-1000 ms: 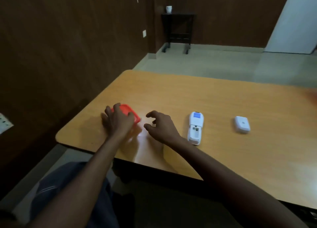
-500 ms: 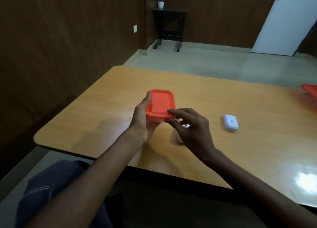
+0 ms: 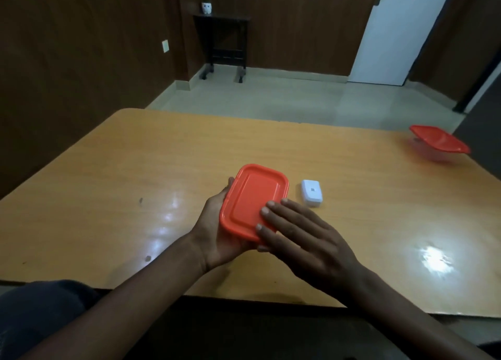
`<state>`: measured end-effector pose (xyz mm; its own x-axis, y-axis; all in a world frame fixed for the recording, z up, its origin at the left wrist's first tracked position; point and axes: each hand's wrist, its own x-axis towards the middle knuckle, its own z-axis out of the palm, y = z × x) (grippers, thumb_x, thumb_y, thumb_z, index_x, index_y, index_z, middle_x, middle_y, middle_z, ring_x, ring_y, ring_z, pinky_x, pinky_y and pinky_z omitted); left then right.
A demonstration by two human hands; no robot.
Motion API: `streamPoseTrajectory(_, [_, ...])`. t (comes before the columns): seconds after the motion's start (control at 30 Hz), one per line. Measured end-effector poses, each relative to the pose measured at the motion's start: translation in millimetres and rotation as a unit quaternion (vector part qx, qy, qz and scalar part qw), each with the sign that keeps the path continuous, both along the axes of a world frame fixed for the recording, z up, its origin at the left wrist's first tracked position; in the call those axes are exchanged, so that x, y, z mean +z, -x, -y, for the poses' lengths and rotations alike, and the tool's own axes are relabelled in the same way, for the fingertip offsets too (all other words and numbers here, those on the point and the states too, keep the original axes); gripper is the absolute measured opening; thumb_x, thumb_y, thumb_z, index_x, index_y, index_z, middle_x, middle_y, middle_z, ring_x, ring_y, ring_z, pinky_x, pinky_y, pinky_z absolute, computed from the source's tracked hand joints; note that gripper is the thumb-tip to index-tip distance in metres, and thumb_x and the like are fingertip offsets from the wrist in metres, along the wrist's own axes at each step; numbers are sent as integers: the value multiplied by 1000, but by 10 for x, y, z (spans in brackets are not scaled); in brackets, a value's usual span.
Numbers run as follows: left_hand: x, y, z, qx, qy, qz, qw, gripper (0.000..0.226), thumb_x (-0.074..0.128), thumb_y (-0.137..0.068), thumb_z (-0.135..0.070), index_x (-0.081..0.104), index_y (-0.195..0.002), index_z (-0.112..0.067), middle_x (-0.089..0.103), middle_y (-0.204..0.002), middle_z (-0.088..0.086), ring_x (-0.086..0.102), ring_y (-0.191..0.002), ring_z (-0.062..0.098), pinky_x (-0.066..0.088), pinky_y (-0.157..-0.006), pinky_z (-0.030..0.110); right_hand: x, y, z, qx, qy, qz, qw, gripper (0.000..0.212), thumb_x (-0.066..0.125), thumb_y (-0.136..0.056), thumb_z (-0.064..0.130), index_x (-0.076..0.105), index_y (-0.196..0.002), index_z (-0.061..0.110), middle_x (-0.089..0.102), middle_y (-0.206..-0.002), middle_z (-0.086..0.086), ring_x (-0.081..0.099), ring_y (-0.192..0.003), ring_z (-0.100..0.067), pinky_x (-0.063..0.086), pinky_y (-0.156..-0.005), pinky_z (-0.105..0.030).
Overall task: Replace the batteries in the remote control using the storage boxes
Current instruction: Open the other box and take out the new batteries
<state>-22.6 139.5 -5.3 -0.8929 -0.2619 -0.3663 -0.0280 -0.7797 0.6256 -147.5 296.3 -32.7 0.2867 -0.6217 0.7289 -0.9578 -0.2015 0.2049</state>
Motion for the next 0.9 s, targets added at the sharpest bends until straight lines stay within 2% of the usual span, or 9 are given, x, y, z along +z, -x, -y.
streamPoseTrajectory(0.07, [-36, 27, -36, -5, -10, -5, 1000, 75, 31, -100, -61, 80, -101, -3, 75, -100, 17, 72, -79, 28, 60, -68, 37, -14, -16, -30, -6, 11, -13, 1000, 33, 76, -93, 25, 74, -118, 4, 69, -127, -20, 62, -126, -31, 53, -101, -50])
streamPoseTrajectory(0.13, [-42, 51, -65, -9, -7, -1, 1000, 72, 30, -101, -55, 81, -96, -3, 75, -96, 16, 72, -77, 27, 60, -67, 35, -24, -24, -61, -12, 16, -18, 1000, 31, 75, -93, 25, 76, -115, 3, 70, -124, -21, 65, -123, -32, 54, -100, -49])
streamPoseTrajectory(0.27, [-22, 42, -109, -14, -14, -6, 1000, 59, 39, -99, -46, 72, -114, 1, 73, -105, 21, 72, -84, 33, 60, -75, 49, 34, -22, -72, -14, 19, -21, 1000, 27, 75, -93, 19, 77, -111, 0, 74, -116, -21, 69, -116, -33, 55, -99, -46])
streamPoseTrajectory(0.37, [27, 26, -112, 0, -28, -27, 999, 68, 32, -103, -47, 77, -104, 4, 74, -99, 23, 74, -78, 35, 62, -65, 51, 115, -38, -51, -15, 33, -25, 999, 27, 77, -91, 17, 76, -111, -1, 74, -115, -21, 68, -116, -33, 54, -101, -46])
streamPoseTrajectory(0.5, [44, 20, -96, 0, -17, -19, 1000, 73, 28, -104, -49, 80, -96, 1, 74, -99, 21, 68, -87, 34, 53, -81, 50, 150, -43, -7, -13, 27, -20, 999, 26, 75, -93, 16, 76, -111, -2, 74, -115, -21, 69, -115, -33, 55, -99, -46])
streamPoseTrajectory(0.63, [44, 12, -136, -6, -29, -23, 999, 71, 29, -104, -47, 80, -96, 2, 73, -92, 20, 70, -71, 31, 60, -60, 43, 163, -27, -2, -5, 25, -10, 1000, 24, 73, -94, 14, 75, -110, -4, 74, -113, -21, 70, -113, -33, 54, -101, -45])
streamPoseTrajectory(0.77, [39, 11, -126, -9, -30, -24, 999, 71, 29, -104, -48, 79, -99, 1, 72, -95, 19, 67, -72, 30, 58, -62, 41, 147, -21, -12, -9, 35, -11, 999, 33, 76, -92, 12, 64, -119, -2, 73, -116, -20, 68, -117, -31, 50, -107, -42])
streamPoseTrajectory(0.83, [25, -3, -125, -9, -10, -21, 1000, 65, 30, -103, -45, 78, -105, -1, 70, -99, 19, 64, -77, 31, 56, -64, 42, 180, -34, -4, -7, 54, 22, 998, 26, 74, -92, 8, 69, -114, -5, 74, -112, -20, 69, -112, -29, 53, -103, -39])
streamPoseTrajectory(0.9, [28, -10, -149, -19, 44, -6, 999, 51, 41, -97, -42, 69, -120, -6, 66, -105, 24, 63, -81, 34, 56, -65, 43, 289, 11, -3, -9, 85, 77, 993, 17, 65, -99, 9, 70, -111, -3, 76, -101, -18, 71, -99, -21, 58, -88, -32])
